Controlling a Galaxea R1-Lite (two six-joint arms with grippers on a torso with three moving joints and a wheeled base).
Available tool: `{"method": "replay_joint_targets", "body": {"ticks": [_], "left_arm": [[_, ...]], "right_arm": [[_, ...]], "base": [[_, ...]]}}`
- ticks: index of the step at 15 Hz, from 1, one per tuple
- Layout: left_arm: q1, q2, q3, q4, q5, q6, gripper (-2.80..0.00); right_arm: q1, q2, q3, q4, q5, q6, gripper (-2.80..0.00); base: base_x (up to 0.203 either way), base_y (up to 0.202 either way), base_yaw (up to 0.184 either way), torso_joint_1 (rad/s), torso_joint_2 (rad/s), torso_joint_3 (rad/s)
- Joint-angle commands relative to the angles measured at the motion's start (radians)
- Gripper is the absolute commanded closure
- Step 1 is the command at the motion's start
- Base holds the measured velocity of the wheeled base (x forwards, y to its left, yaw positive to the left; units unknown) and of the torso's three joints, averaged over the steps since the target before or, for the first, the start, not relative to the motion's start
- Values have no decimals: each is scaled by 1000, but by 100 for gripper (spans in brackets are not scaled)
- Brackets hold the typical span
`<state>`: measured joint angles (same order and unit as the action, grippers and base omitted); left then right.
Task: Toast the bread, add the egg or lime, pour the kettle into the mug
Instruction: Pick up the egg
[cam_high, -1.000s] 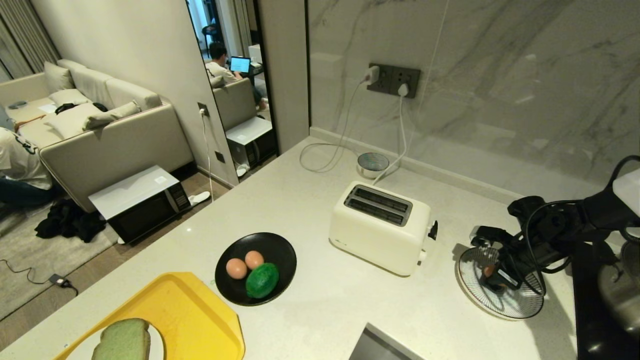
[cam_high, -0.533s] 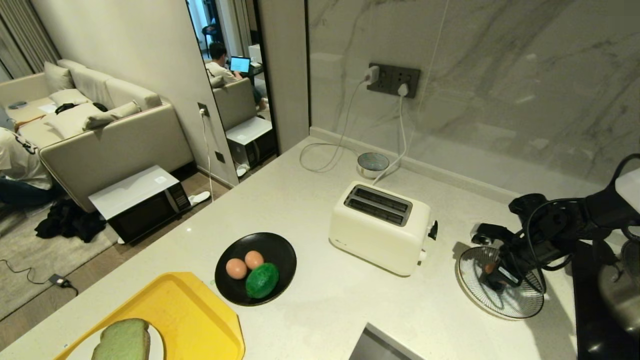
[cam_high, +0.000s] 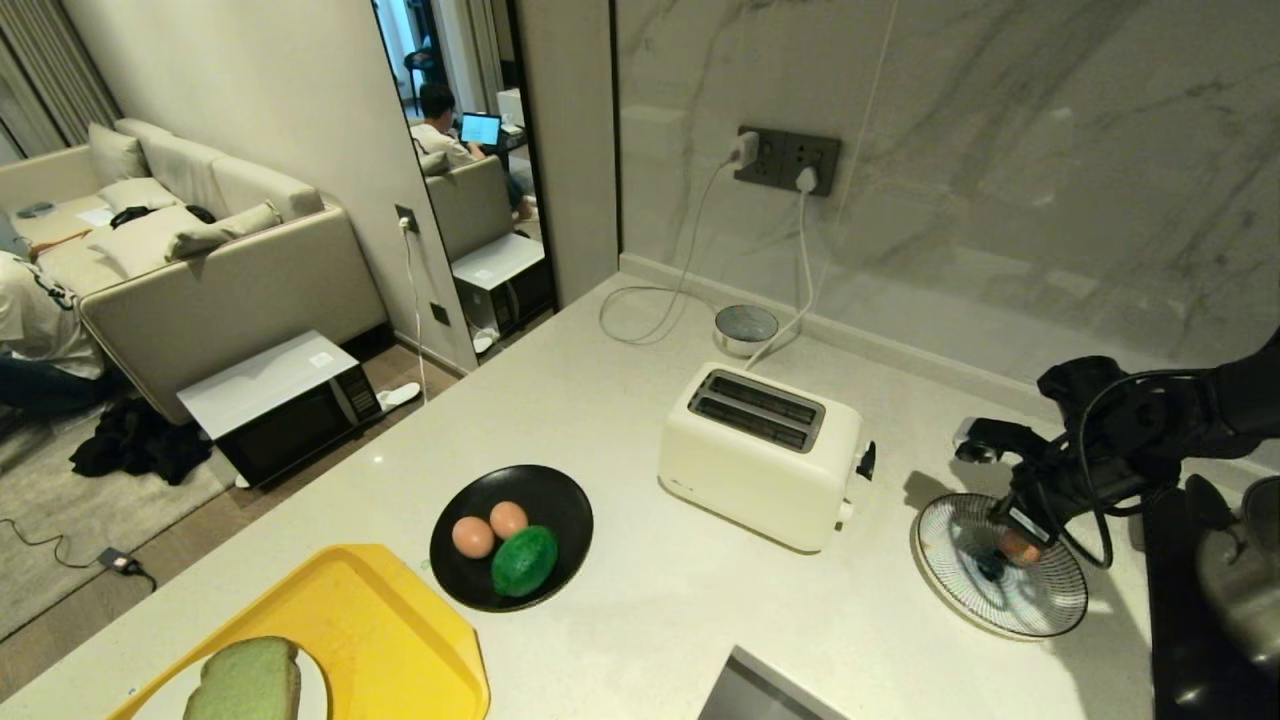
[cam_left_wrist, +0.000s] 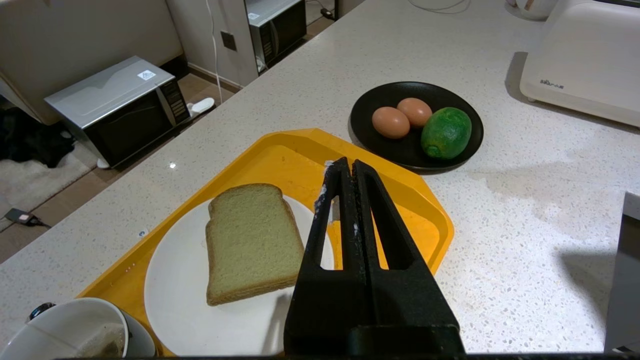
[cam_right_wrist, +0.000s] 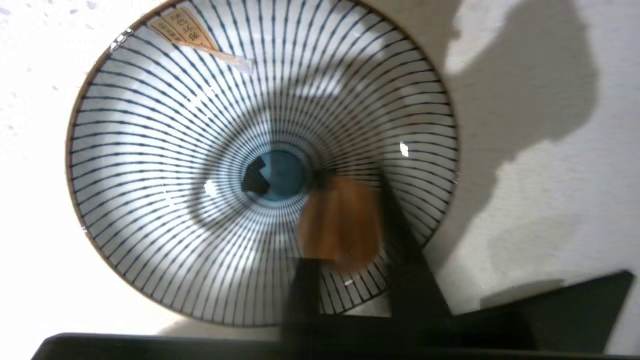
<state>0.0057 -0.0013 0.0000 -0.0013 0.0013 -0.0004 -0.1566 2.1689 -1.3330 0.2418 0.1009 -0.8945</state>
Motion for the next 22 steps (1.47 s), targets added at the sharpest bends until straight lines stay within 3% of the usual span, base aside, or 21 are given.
{"method": "replay_joint_targets", "body": {"ticks": [1,7,10,12,15,16,17,20,22], "left_arm": [[0,0,0,0,0,0,0],[0,0,0,0,0,-1,0],[0,0,0,0,0,0,0],[0,0,0,0,0,-1,0],[0,0,0,0,0,-1,0],[0,0,0,0,0,-1,0],[0,0,0,0,0,0,0],[0,0,0,0,0,0,0],[0,0,0,0,0,0,0]], "right_arm": [[0,-65,9,10,0,-4,0],[-1,-113,46,20,-29,0,0],[-3,-127,53,84,-61,82,0],[12,-127,42,145,-82,227,0],[56,-101,30,161,-161,519,0],[66,-92,27,164,-187,598,-36],[69,-87,28,171,-212,655,-280],[62,-48,20,200,-249,786,-280],[30,-34,25,201,-280,800,-280]], "base": [[0,0,0,0,0,0],[0,0,0,0,0,0],[0,0,0,0,0,0],[0,0,0,0,0,0],[0,0,0,0,0,0],[0,0,0,0,0,0],[0,0,0,0,0,0],[0,0,0,0,0,0],[0,0,0,0,0,0]]}}
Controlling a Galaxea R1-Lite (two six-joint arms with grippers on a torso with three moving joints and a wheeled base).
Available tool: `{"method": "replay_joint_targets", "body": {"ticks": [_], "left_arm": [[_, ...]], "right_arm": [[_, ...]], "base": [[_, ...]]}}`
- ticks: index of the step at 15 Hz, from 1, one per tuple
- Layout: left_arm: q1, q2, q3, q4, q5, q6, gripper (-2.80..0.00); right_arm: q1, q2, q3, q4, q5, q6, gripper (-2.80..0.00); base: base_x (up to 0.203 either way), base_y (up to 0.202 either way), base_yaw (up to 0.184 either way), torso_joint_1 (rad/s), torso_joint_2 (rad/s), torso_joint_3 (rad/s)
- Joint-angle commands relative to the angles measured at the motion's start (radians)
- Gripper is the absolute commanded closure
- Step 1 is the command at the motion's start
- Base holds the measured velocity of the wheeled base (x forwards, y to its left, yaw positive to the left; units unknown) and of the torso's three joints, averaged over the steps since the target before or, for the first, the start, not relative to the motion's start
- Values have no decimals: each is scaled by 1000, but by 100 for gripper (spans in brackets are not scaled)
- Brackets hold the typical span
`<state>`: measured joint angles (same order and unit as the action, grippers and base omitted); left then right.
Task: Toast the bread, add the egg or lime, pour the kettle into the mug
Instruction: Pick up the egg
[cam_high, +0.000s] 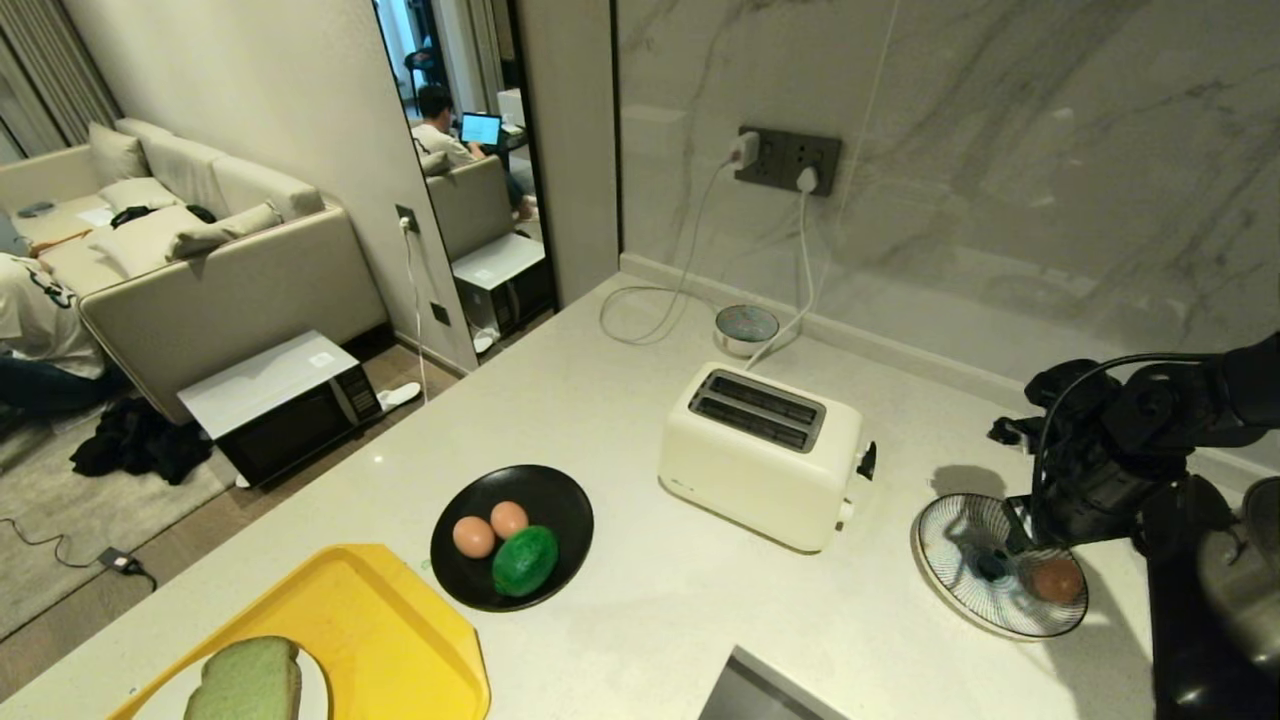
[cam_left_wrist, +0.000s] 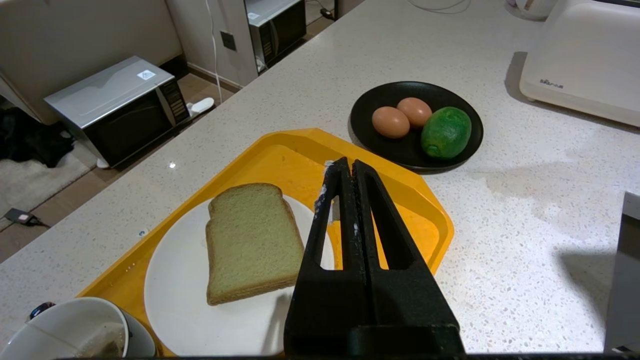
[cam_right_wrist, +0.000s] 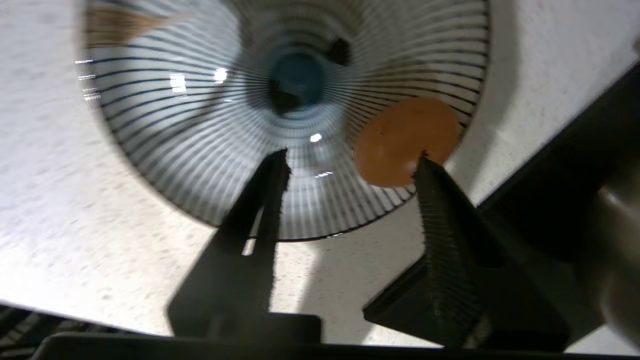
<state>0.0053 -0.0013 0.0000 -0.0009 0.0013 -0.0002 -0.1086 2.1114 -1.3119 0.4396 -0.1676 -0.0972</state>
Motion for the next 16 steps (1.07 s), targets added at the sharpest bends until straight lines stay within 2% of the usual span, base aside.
{"method": "replay_joint_targets", "body": {"ticks": [1,4,7,10,13,16], "left_arm": [[1,0,0,-1,0,0,0],[1,0,0,-1,0,0,0],[1,0,0,-1,0,0,0],[1,0,0,-1,0,-1,0],[1,0,0,-1,0,0,0],[1,0,0,-1,0,-1,0]], "right_arm": [[-28,29,3,4,-14,13,-280],[-43,53,-41,11,-16,105,-280],[-43,50,-69,81,-11,127,-280],[-42,64,-73,82,-2,141,-280],[-40,83,-86,83,52,142,-280],[-42,115,-104,82,74,142,-280]], "base": [[0,0,0,0,0,0],[0,0,0,0,0,0],[0,0,0,0,0,0],[0,0,0,0,0,0],[0,0,0,0,0,0],[0,0,0,0,0,0]]}}
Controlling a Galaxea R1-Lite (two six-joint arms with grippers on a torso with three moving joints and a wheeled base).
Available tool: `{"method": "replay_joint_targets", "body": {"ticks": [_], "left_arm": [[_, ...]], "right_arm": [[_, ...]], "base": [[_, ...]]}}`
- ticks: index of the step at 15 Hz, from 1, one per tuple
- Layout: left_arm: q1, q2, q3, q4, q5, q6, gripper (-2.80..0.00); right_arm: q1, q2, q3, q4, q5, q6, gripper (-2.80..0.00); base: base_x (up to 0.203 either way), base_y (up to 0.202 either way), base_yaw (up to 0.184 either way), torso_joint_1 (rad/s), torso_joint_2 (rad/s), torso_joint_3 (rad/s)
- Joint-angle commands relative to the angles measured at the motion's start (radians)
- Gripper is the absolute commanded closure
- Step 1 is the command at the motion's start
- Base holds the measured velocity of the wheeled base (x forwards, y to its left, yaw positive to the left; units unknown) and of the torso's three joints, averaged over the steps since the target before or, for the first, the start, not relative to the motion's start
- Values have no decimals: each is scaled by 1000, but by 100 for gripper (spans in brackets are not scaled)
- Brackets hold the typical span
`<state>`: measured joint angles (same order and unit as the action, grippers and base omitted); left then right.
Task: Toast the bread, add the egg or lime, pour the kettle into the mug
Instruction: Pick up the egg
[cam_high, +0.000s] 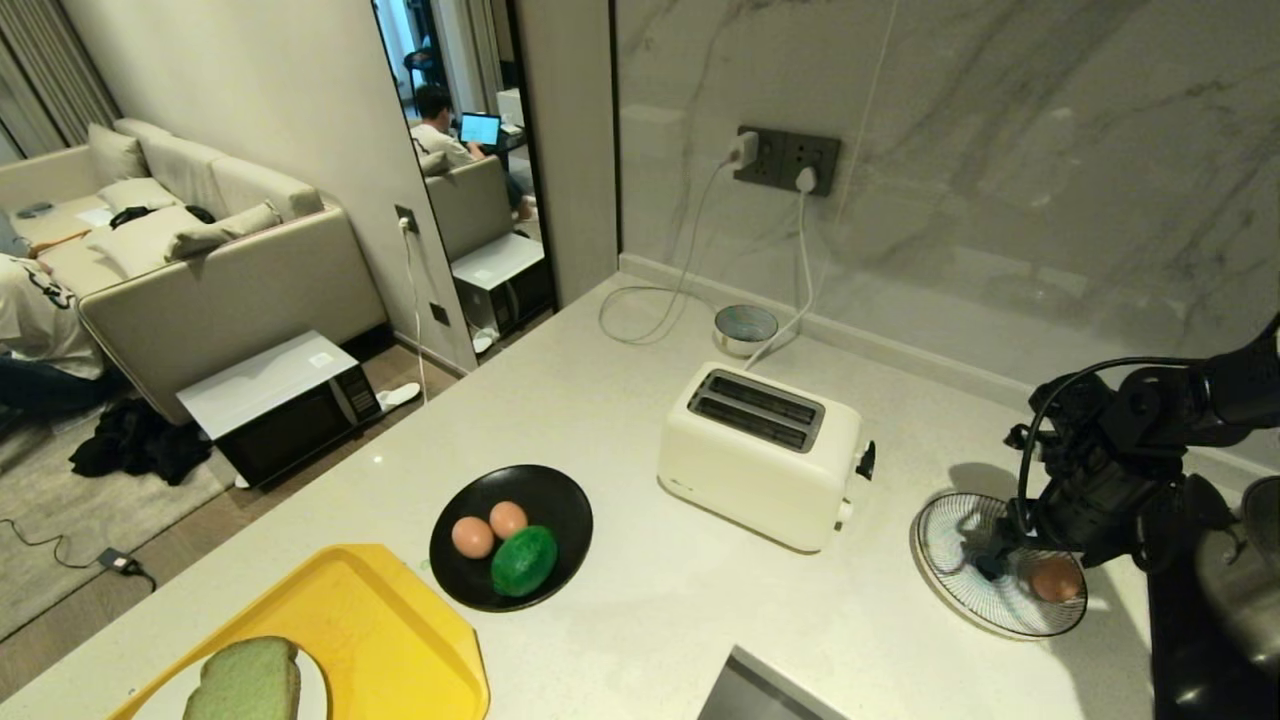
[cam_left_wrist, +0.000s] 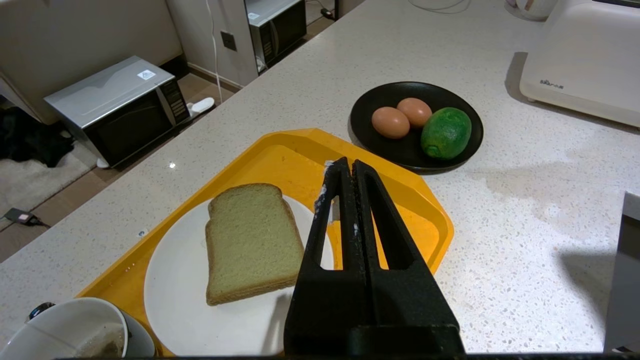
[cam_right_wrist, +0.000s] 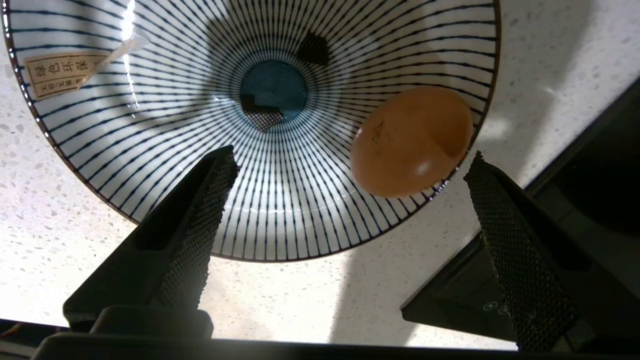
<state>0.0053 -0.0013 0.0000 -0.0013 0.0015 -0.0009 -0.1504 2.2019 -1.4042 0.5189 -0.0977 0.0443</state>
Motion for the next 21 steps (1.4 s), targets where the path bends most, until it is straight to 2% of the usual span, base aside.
{"method": "replay_joint_targets", "body": {"ticks": [1,11,14,21], "left_arm": [[1,0,0,0,0,-1,0],[1,0,0,0,0,-1,0],[1,0,0,0,0,0,0],[1,0,0,0,0,0,0]], "right_arm": [[-1,37,-27,3,5,1,-280],[-1,18,3,46,7,22,-280],[2,24,4,46,48,22,-280],[3,40,-17,44,72,16,-280]], "base": [[0,0,0,0,0,0],[0,0,0,0,0,0],[0,0,0,0,0,0],[0,0,0,0,0,0]]}}
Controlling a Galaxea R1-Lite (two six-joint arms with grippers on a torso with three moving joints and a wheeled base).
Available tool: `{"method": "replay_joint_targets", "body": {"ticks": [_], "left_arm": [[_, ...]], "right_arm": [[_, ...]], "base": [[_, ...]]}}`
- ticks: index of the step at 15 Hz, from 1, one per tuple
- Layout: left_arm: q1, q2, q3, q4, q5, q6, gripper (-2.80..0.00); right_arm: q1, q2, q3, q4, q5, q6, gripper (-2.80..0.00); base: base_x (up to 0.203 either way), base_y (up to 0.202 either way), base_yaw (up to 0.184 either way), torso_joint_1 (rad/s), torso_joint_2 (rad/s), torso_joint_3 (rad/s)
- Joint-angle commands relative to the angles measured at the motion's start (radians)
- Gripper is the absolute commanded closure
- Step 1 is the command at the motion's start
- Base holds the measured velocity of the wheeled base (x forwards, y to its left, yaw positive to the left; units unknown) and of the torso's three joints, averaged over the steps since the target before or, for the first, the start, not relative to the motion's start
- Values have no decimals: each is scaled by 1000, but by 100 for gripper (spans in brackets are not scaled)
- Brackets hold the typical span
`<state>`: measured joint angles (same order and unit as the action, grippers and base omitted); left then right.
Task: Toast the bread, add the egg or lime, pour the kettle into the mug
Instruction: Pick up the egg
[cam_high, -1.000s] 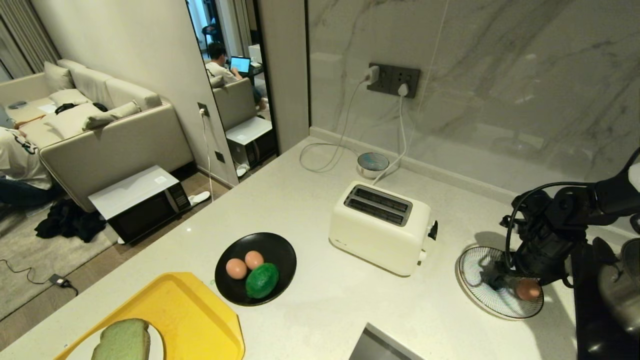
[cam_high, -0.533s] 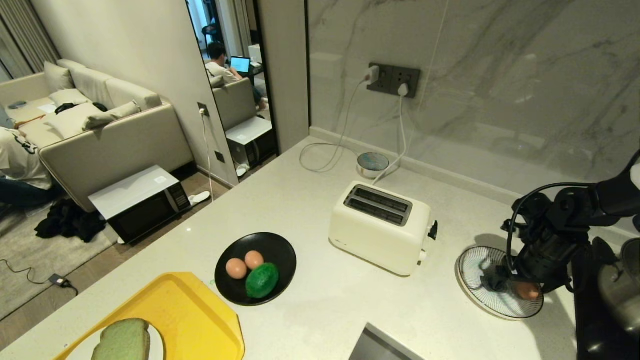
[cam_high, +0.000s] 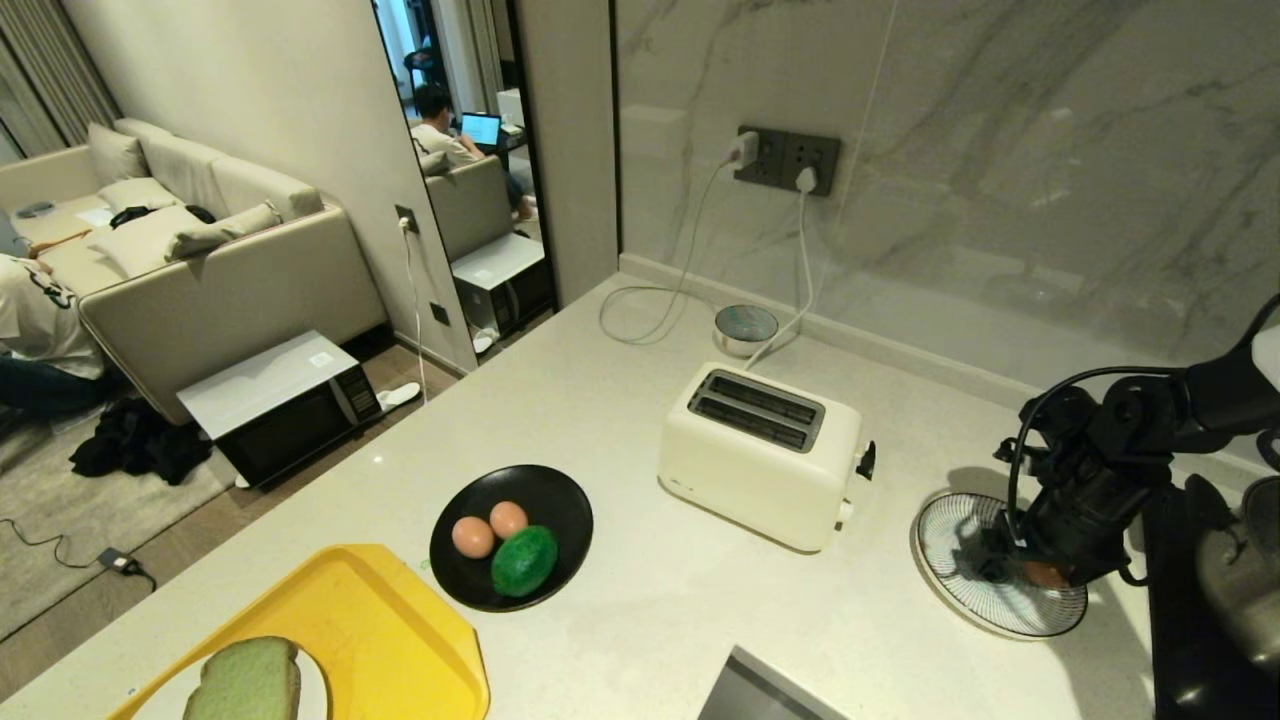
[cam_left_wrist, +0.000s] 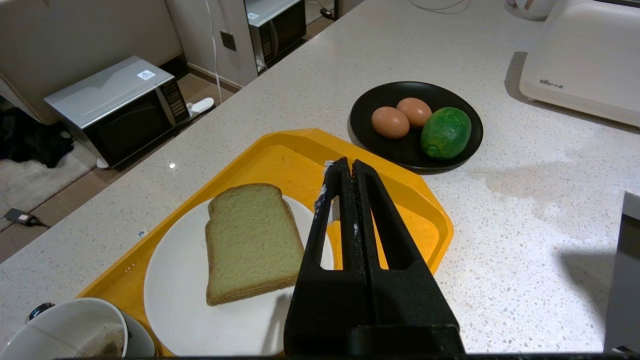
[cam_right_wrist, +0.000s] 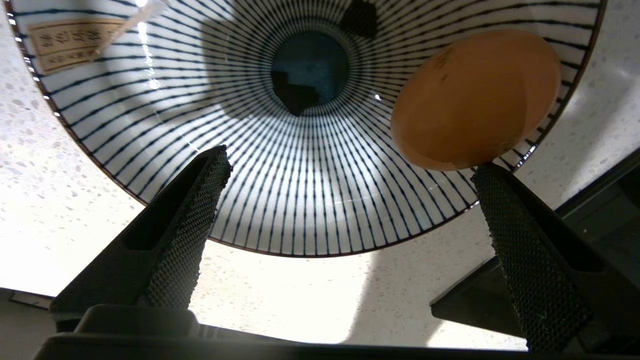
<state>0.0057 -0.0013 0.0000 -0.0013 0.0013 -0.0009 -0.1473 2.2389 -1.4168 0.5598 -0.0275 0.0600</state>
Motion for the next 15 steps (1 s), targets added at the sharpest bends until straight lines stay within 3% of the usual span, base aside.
{"method": "replay_joint_targets", "body": {"ticks": [1,7,9,15], "left_arm": [[0,0,0,0,0,1,0],[0,0,0,0,0,0,0],[0,0,0,0,0,1,0],[0,0,0,0,0,-1,0]], "right_arm": [[-1,4,-5,3,1,-2,-280],[-3,19,-21,-3,13,-8,-280],[-3,21,-41,-3,49,-35,-280],[6,19,-86,-1,55,-80,-280]], "base": [[0,0,0,0,0,0],[0,0,0,0,0,0],[0,0,0,0,0,0],[0,0,0,0,0,0]]}}
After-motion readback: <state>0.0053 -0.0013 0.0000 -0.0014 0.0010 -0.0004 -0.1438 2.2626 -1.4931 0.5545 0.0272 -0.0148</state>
